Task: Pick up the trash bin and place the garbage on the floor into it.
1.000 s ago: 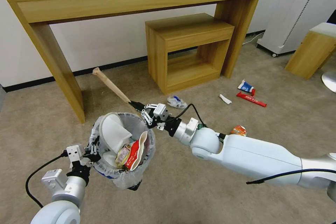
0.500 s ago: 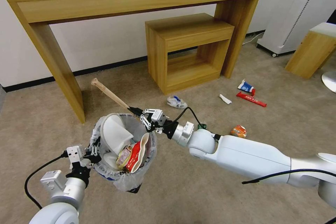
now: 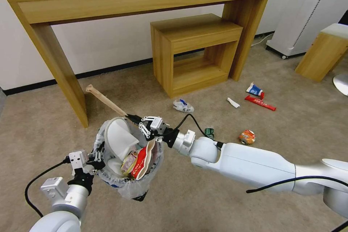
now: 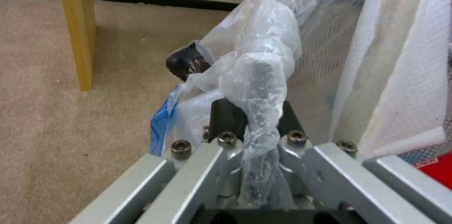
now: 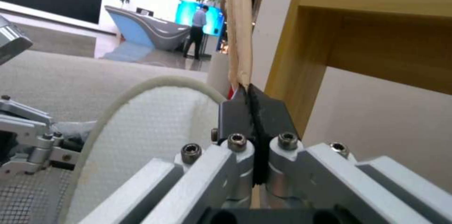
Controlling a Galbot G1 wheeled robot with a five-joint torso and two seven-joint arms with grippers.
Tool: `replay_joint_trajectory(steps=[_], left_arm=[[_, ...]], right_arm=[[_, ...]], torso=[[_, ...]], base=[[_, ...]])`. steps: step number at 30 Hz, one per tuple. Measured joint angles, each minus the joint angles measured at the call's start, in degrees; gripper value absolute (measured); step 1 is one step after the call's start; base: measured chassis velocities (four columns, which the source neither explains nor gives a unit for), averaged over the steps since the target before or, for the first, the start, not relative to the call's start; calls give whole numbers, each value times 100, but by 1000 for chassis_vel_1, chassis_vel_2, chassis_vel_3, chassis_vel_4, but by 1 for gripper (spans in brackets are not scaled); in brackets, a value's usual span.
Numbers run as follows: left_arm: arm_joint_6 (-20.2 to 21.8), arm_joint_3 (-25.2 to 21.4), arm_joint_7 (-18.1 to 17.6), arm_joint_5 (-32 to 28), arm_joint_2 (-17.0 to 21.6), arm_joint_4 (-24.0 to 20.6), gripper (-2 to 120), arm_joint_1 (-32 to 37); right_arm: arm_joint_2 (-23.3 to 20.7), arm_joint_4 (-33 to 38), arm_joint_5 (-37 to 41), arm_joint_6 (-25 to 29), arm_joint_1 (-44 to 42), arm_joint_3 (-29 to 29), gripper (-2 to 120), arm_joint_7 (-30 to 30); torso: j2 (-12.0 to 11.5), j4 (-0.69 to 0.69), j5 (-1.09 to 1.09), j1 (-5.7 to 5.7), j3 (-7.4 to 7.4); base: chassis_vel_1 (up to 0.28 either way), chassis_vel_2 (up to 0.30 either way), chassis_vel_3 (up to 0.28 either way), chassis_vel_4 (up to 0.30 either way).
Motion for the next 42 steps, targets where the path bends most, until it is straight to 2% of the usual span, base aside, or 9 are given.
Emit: replay_joint_trajectory(steps=[13, 20, 22, 28, 30, 33, 35, 37, 42], left_arm=[[-3, -9, 3, -7, -31, -128, 3, 56], [-1, -102, -37, -129, 48, -141, 3, 30], [1, -112, -49, -153, 60, -135, 3, 19], [20, -139, -93, -219, 110, -8, 3, -28], [22, -128, -95, -218, 108, 16, 3, -34], [30, -98, -99, -200, 109, 117, 3, -59], [33, -98, -103, -196, 115, 142, 3, -70], [45, -100, -110, -195, 144, 185, 3, -98], [46, -96, -110, -185, 152, 234, 3, -111]], right_arm=[[59, -364, -236, 116, -107, -95, 0, -39], [-23, -353, -297, 121, -130, -68, 24, -36], [-43, -345, -313, 127, -139, -50, 27, -36], [-239, -195, -391, 149, -315, 175, 54, -36], [-266, -146, -391, 148, -365, 250, 58, -22], [-345, 84, -217, -8, -539, 511, 73, 232], [-371, 141, -129, -63, -580, 584, 76, 330], [-483, 350, 251, -281, -733, 882, 88, 715], [-658, 544, 721, -570, -971, 1254, 98, 1236]], torso=[[0, 0, 0, 0, 0], [0, 0, 0, 0, 0], [0, 0, 1, 0, 0], [0, 0, 1, 0, 0], [0, -1, 1, 0, 0], [0, 0, 1, 0, 0], [0, 0, 1, 0, 0], [0, 1, 1, 0, 0], [0, 0, 1, 0, 0]], base=[[0, 0, 0, 0], [0, 0, 0, 0], [0, 0, 0, 0], [0, 0, 0, 0], [0, 0, 0, 0], [0, 0, 0, 0], [0, 0, 0, 0], [0, 0, 0, 0], [0, 0, 0, 0]])
